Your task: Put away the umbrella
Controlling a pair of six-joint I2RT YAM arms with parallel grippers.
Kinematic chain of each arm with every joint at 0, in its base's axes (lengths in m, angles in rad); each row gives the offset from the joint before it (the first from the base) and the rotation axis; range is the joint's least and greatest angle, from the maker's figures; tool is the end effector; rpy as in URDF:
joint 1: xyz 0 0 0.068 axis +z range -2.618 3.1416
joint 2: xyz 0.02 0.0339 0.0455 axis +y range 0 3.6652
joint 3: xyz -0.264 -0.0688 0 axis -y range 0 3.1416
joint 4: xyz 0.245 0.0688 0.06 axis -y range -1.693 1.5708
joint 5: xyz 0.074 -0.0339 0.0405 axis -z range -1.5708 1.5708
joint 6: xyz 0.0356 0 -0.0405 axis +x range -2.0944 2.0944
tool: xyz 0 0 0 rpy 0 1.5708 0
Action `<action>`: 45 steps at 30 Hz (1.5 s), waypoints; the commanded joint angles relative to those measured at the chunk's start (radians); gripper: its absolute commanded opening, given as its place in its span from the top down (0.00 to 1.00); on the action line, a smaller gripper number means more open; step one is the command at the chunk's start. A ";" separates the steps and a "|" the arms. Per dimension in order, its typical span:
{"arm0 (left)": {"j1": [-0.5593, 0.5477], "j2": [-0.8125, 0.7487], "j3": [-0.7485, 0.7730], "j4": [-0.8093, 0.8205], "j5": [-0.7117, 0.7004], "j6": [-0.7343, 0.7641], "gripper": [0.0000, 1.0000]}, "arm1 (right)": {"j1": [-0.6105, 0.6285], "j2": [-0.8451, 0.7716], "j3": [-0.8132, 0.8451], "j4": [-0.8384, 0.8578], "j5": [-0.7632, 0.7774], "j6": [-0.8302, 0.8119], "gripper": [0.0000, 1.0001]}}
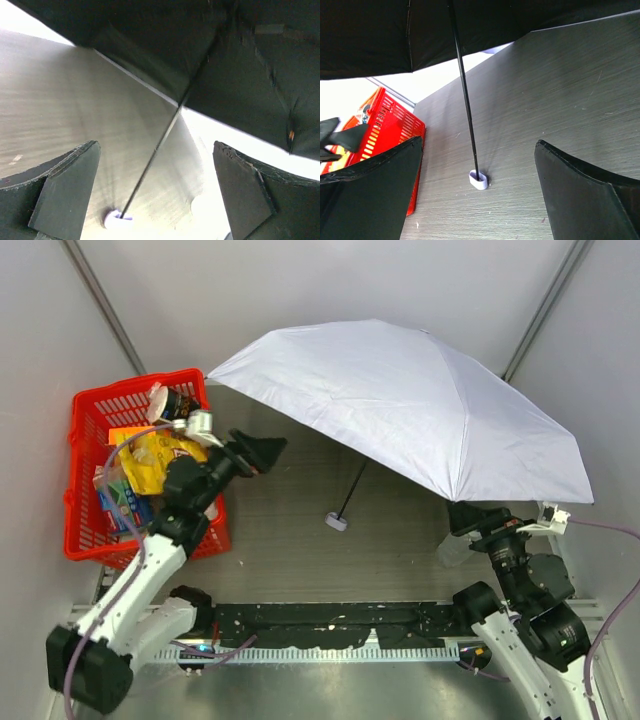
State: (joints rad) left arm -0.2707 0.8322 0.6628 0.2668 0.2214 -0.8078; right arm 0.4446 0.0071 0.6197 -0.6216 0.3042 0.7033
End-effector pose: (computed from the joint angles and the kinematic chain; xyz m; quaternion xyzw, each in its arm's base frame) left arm 0.1926 -0.0616 0.3371 -0.0983 0.6655 -0.4417 0.5936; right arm 0.0316 0.0032 0.3044 0.1963 0.6825 0.2874 0.6427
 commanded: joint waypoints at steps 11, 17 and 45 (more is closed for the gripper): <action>-0.449 0.743 0.244 0.440 -0.097 0.361 0.09 | -0.001 0.031 0.112 0.006 -0.118 -0.061 0.10; -0.458 0.981 0.394 0.497 -0.016 0.348 0.10 | -0.001 0.054 0.129 0.005 -0.140 -0.064 0.12; -0.674 0.837 1.141 -0.559 -0.654 0.475 1.00 | -0.001 0.459 0.379 -0.014 -0.048 -0.297 0.14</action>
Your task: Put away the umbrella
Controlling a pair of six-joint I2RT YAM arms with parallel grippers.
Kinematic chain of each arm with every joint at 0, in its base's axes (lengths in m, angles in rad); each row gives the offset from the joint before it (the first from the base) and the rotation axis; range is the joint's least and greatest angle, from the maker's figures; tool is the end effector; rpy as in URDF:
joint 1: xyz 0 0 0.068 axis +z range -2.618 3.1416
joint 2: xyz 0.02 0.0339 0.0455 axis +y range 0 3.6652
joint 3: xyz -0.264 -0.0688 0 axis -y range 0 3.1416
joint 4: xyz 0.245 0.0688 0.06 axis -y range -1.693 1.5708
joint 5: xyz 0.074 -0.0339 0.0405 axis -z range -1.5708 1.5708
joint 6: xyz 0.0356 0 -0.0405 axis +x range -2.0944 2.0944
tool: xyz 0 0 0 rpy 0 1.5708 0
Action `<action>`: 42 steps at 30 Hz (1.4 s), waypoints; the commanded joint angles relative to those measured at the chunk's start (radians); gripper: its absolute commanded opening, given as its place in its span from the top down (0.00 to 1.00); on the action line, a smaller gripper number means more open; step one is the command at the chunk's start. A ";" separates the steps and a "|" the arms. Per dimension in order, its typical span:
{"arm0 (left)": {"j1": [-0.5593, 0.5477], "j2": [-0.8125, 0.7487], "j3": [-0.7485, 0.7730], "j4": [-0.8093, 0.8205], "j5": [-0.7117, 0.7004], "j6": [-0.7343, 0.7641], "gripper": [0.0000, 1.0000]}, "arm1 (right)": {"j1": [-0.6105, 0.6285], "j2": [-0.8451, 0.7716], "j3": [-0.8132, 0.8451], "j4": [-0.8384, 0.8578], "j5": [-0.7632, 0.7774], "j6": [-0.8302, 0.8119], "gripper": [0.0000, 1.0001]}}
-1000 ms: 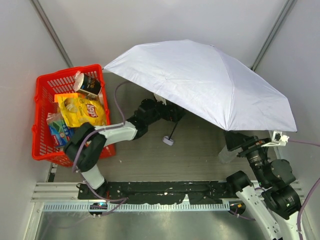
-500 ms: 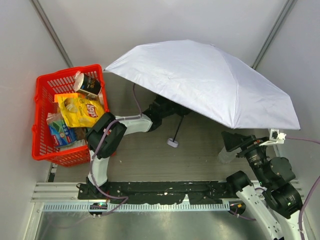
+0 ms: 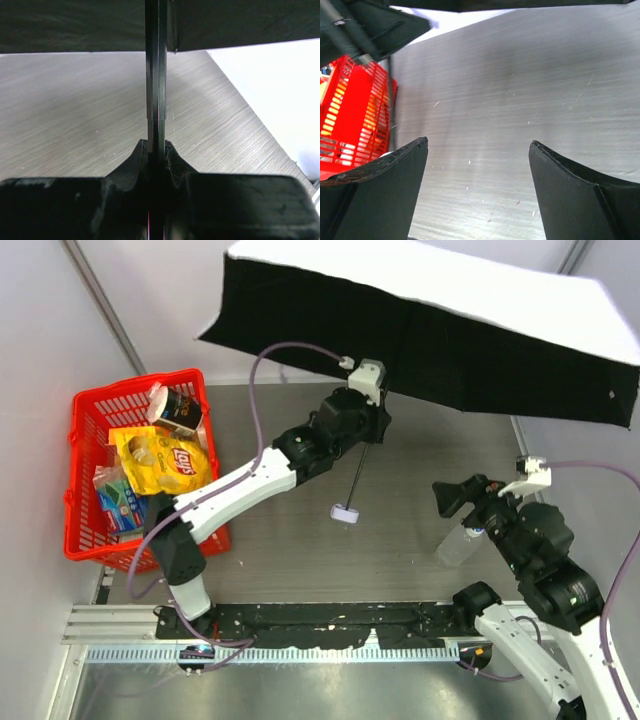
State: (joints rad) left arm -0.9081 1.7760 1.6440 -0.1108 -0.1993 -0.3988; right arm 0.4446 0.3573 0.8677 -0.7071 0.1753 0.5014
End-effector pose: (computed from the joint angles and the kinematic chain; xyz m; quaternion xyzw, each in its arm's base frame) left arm 0.2703 -0.3349 0.3730 0.1381 0.7738 -0.3106 0.5345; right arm 0.0605 0.0220 0.3566 0.0774 0.7683 0.2276 0.5933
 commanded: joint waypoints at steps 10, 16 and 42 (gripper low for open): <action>-0.164 -0.092 0.293 -0.299 -0.483 0.144 1.00 | -0.001 0.616 0.540 0.280 -0.092 0.210 0.17; -0.210 -0.064 0.297 -0.323 -0.529 0.140 1.00 | -0.001 0.689 0.495 0.526 -0.111 0.299 0.15; -0.036 -0.440 -0.254 -0.091 0.286 -0.205 0.16 | -0.190 0.677 0.108 1.525 -0.664 0.576 0.99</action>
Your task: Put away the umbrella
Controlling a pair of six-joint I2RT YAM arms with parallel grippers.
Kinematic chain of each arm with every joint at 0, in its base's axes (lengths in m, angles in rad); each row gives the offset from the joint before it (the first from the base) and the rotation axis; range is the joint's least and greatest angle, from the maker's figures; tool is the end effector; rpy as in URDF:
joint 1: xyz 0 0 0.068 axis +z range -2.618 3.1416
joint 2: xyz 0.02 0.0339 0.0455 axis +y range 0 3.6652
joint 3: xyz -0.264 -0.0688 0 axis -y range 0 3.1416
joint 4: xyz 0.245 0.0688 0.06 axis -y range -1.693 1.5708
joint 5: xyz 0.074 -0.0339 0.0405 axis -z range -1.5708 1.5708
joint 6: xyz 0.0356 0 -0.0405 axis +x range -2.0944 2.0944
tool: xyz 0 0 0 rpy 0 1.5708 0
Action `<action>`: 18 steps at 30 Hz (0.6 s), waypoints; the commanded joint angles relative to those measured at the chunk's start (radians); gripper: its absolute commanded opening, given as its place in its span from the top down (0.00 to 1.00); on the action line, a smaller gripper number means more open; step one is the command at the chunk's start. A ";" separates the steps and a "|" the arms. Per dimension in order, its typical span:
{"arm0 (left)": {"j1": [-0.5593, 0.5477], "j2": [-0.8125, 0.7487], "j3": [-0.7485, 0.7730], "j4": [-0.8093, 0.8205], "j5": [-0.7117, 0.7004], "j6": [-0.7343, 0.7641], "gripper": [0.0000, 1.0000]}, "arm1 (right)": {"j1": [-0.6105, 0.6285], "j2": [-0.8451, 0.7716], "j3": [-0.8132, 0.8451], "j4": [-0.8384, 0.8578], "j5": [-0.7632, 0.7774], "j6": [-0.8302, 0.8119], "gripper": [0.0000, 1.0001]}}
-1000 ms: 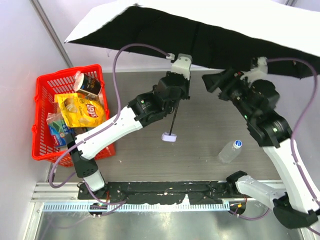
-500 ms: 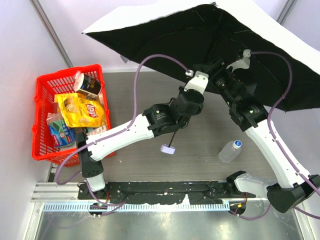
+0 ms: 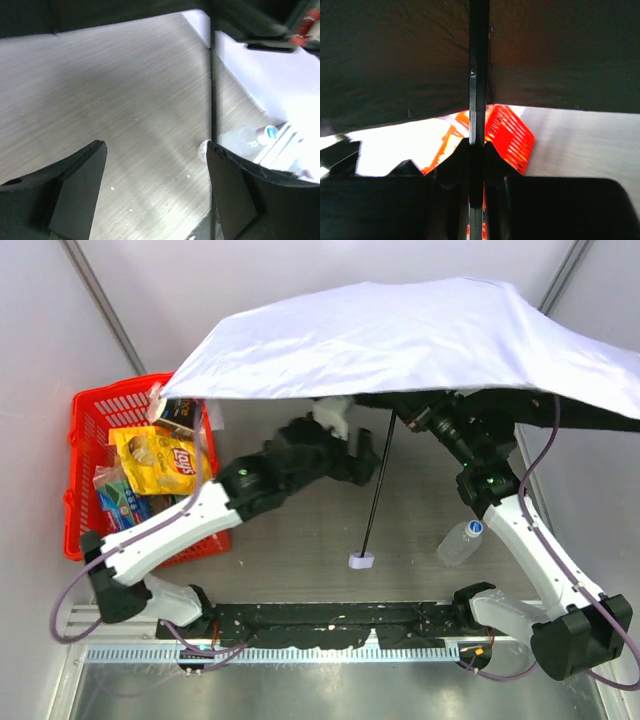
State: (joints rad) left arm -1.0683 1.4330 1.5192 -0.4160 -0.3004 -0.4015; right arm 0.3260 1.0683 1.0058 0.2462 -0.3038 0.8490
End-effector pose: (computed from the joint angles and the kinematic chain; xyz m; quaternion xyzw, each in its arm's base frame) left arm 0.1657 -0.2796 0.4209 0.1810 0.7886 -0.2952 0.5081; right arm 0.2308 0.0893 0.4092 0.0510 0.6405 0.5018 0.5791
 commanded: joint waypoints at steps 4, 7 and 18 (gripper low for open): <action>0.179 -0.091 -0.249 0.481 0.648 -0.341 0.18 | -0.084 -0.001 -0.042 0.728 -0.236 0.341 0.99; 0.180 -0.030 -0.260 0.684 0.803 -0.457 0.22 | -0.084 0.010 -0.049 0.768 -0.239 0.374 0.99; 0.179 0.054 -0.281 1.014 0.975 -0.629 0.26 | -0.084 -0.034 -0.090 0.732 -0.238 0.340 0.99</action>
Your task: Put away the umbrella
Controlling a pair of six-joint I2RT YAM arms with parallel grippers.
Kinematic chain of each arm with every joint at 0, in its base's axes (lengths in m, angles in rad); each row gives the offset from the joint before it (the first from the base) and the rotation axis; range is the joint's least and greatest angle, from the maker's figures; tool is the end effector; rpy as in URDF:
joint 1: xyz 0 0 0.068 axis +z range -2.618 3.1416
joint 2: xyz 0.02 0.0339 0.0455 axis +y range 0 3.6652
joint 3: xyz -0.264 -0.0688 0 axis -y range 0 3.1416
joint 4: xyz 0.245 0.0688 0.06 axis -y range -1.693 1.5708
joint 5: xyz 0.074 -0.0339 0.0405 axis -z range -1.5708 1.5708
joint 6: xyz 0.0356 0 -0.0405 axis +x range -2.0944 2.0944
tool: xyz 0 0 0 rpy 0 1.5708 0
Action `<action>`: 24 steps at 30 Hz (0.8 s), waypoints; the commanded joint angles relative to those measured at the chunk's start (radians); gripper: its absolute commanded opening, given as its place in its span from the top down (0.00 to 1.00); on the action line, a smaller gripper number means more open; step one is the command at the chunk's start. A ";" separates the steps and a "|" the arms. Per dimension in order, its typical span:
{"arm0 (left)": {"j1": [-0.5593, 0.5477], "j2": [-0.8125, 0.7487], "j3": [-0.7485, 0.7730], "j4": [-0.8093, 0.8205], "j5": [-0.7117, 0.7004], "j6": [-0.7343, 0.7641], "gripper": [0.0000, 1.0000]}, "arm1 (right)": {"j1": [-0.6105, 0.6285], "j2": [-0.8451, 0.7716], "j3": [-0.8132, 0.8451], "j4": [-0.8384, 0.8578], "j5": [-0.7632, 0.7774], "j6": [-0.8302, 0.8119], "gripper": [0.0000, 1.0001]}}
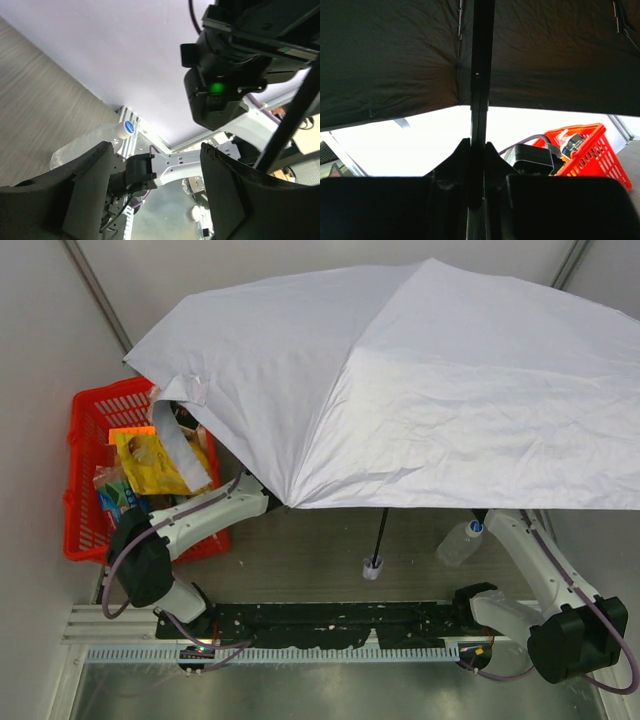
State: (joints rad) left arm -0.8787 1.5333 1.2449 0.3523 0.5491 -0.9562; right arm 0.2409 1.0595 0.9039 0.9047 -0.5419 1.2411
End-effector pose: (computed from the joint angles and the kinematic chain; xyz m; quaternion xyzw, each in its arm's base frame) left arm 0.2194 -0.2938 0.3718 0.1721 0.6657 -0.6702 0.2794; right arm 0.2080 0.0700 0.4362 -0.0308 0.4554 0.6751 0.5796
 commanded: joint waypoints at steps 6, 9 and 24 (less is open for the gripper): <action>0.000 -0.182 -0.013 -0.087 -0.139 0.131 0.25 | 0.001 -0.035 0.016 0.057 -0.041 -0.069 0.99; 0.020 -0.211 -0.056 -0.023 -0.146 0.087 0.20 | -0.002 -0.039 0.018 0.034 -0.044 -0.091 0.99; -0.003 -0.059 -0.048 0.353 0.074 -0.184 0.41 | 0.001 -0.036 0.036 0.042 -0.004 -0.059 0.99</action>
State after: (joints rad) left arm -0.8787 1.4742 1.1606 0.6445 0.5900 -1.1282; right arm 0.2409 1.0447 0.9031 0.8448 -0.5858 1.1736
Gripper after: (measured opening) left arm 0.629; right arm 0.171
